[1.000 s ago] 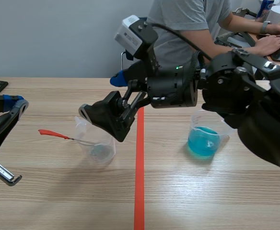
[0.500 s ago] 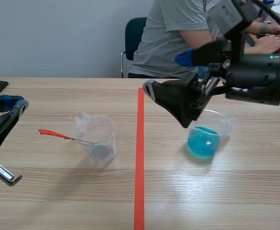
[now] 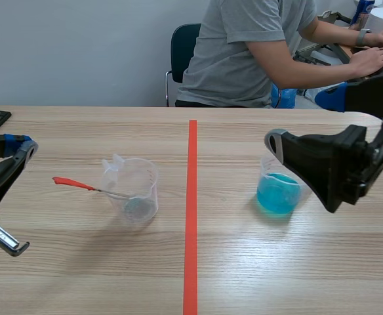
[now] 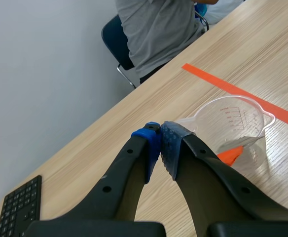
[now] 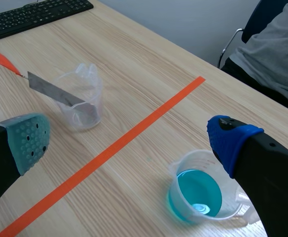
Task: Do the redox reaction experiment.
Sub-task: 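Return to the home posture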
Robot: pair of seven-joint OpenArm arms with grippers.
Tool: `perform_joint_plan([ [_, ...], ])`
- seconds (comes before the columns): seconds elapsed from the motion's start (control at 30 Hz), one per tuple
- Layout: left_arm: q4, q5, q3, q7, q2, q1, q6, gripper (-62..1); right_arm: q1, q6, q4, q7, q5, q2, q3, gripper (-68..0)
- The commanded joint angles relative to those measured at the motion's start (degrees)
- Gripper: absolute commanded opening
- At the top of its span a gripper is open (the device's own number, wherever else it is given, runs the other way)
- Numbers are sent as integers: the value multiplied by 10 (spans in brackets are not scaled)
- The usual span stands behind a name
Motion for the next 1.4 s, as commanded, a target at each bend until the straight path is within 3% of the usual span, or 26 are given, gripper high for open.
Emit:
perform_joint_plan([
  [0.0,8,-2,-4,7,3,4,12,-578,-18,-9,20,11,8,3,16,4],
  [0.17,8,-2,-30,6,3,31,38,-578,-114,-11,61,25,8,2,86,4],
  [0.5,8,-4,-82,-34,3,101,40,-578,-230,-11,88,78,25,-1,192,4],
  [1.1,8,-4,-82,-26,3,106,39,-578,-240,-11,89,66,25,-2,209,4],
  [1.37,8,14,-82,-32,3,90,13,-578,-240,-11,89,70,25,-2,209,4],
])
